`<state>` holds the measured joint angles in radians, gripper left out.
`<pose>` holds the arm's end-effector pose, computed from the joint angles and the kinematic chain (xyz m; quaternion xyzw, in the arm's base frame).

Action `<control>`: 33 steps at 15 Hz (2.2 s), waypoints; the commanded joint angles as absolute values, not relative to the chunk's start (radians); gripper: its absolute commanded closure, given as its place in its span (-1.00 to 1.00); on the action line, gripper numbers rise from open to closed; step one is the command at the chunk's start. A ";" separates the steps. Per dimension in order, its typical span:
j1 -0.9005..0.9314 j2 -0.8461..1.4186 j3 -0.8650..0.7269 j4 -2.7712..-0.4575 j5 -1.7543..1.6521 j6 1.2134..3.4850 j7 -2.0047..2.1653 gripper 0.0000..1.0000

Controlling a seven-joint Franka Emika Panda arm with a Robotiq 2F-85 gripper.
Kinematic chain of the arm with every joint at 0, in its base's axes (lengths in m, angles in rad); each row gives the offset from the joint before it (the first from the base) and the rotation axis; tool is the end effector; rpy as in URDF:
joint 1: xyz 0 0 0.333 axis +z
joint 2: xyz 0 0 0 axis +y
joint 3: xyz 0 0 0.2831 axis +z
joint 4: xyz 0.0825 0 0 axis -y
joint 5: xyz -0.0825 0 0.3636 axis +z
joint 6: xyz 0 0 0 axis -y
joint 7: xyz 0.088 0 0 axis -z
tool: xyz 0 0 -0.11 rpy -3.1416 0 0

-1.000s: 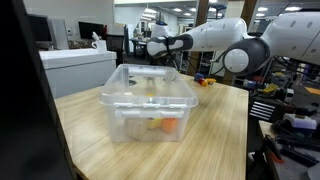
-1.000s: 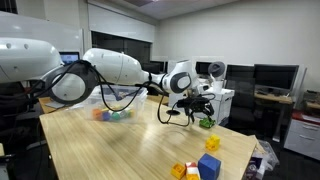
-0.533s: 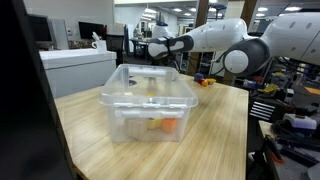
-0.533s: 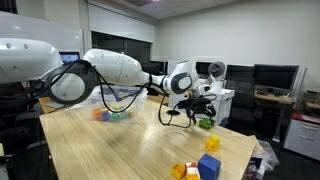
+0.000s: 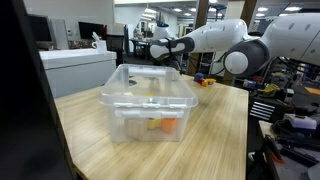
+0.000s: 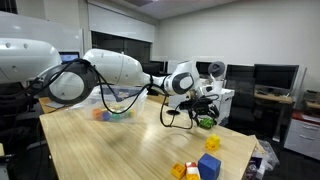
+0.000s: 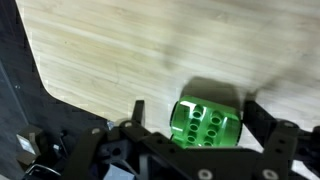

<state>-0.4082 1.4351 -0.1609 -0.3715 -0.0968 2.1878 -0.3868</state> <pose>0.7064 -0.3484 0.2191 0.9745 0.0139 0.1240 0.1866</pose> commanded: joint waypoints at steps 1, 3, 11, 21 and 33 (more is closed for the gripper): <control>-0.411 1.435 -0.150 -0.379 -0.108 2.183 -0.388 -0.49; -0.411 1.435 -0.147 -0.379 -0.107 2.184 -0.392 -0.36; -0.410 1.435 -0.134 -0.379 -0.103 2.180 -0.405 0.74; -0.407 1.433 -0.136 -0.388 -0.111 2.156 -0.434 0.48; -0.362 1.367 -0.136 -0.374 -0.152 2.164 -0.627 -0.99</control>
<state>-0.3770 1.4151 -0.1544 -0.3578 -0.1356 2.1824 -0.5213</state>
